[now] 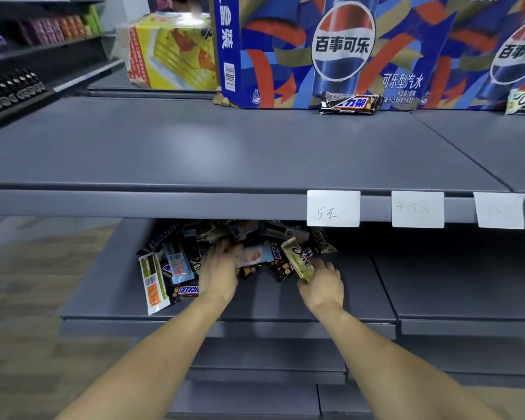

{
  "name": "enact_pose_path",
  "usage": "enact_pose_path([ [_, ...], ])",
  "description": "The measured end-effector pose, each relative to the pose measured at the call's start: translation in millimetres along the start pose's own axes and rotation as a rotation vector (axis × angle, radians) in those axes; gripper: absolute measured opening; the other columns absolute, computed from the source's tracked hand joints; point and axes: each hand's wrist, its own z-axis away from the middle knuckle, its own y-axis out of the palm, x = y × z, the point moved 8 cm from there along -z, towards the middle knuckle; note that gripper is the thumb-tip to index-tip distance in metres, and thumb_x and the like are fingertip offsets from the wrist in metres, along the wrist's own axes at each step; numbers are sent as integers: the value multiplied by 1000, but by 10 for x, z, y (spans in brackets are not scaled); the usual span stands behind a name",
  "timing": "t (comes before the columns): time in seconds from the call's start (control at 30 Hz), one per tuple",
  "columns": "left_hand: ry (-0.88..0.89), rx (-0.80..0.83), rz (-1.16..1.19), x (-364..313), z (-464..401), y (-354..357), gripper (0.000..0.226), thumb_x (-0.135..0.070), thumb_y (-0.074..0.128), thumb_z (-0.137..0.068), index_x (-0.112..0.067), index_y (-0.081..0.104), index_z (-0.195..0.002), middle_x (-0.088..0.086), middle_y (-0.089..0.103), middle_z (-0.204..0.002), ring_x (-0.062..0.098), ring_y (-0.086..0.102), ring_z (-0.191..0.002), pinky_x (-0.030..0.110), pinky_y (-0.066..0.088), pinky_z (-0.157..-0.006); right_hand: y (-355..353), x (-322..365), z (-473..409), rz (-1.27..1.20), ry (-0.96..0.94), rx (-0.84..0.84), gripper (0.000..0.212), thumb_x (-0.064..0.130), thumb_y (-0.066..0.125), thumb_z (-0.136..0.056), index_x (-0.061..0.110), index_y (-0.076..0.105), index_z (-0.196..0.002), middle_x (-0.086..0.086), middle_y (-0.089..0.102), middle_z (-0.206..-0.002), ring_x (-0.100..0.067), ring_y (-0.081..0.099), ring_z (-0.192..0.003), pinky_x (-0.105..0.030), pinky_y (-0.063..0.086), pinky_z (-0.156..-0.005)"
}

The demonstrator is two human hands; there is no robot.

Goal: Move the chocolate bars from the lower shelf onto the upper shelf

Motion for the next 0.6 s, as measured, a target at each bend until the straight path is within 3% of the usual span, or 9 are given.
enact_pose_path([
  [0.23,85,13,135,-221,152,-147,55,-13,78,-78,-24,60,-129,0,55,-127,24,52,-117,36,48,-95,-245,-69,125,-111,-117,-96,51,14,69,-72,12,55,-121,-7,57,-112,-28,53,-104,-40,50,-83],
  [0.43,37,48,175,-445,350,-228,66,-22,80,-77,-24,53,-137,-2,53,-135,21,48,-125,33,42,-103,-417,-208,161,-106,-204,-38,52,8,62,-76,19,51,-125,-2,53,-116,-24,50,-106,-36,50,-79],
  [0.6,41,11,125,-616,640,-282,52,-21,76,-80,-22,59,-130,-6,55,-126,17,50,-117,32,45,-96,-430,-259,309,-106,-322,23,54,12,62,-81,24,49,-132,0,52,-119,-24,50,-107,-37,51,-81],
])
